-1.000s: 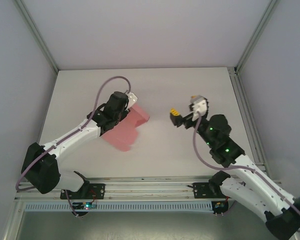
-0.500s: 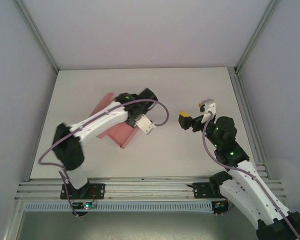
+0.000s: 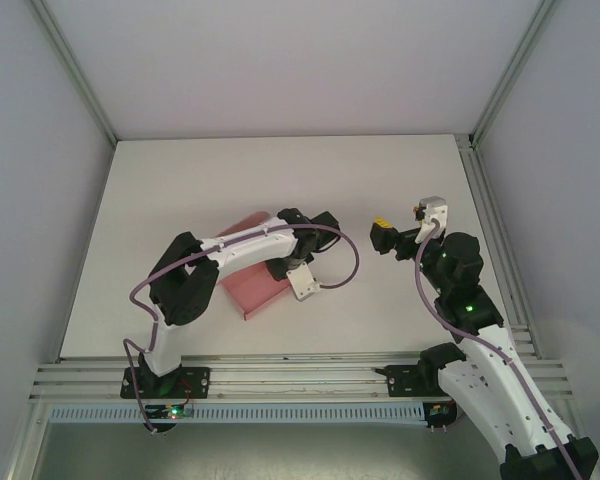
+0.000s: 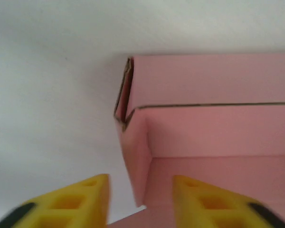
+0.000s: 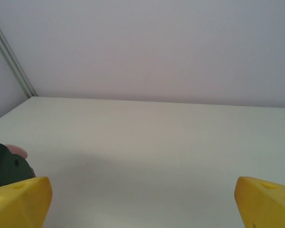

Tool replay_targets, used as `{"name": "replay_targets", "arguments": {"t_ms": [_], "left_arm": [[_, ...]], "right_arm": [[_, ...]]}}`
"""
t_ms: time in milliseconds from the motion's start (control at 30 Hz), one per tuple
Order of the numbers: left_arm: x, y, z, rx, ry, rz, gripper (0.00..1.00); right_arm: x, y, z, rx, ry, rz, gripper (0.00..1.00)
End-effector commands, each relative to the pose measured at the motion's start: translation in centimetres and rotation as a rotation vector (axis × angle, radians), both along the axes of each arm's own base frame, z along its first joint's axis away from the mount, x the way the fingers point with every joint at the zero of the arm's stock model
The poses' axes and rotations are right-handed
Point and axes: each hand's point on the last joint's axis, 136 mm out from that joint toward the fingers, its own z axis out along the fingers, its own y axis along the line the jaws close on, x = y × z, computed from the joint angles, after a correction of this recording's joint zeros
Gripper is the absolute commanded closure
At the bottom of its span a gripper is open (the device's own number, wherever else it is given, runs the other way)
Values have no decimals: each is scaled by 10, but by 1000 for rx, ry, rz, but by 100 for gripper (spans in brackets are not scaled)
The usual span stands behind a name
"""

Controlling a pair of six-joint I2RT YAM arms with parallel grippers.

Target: Assemble paper box

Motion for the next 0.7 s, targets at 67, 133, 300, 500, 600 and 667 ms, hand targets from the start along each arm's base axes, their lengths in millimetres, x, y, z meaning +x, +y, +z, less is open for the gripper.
{"name": "replay_targets", "arguments": {"t_ms": [67, 133, 300, 500, 600, 667], "left_arm": [[11, -27, 28, -154, -58, 78, 0], [20, -45, 51, -285, -89, 128, 0], [28, -86, 149, -783, 18, 323, 0], [90, -62, 239, -1208, 146, 965, 0], [153, 6, 242, -1386, 127, 1575, 0], [172, 58, 227, -1441, 140, 1880, 0]], "right_arm": [[3, -5, -1, 20, 14, -23, 2], [5, -11, 0, 36, 20, -60, 2], [13, -21, -3, 62, 53, -124, 2], [14, 27, -17, 20, 166, 156, 2], [12, 66, -27, -20, 171, 395, 2], [10, 94, -40, -120, 163, 536, 2]]}}
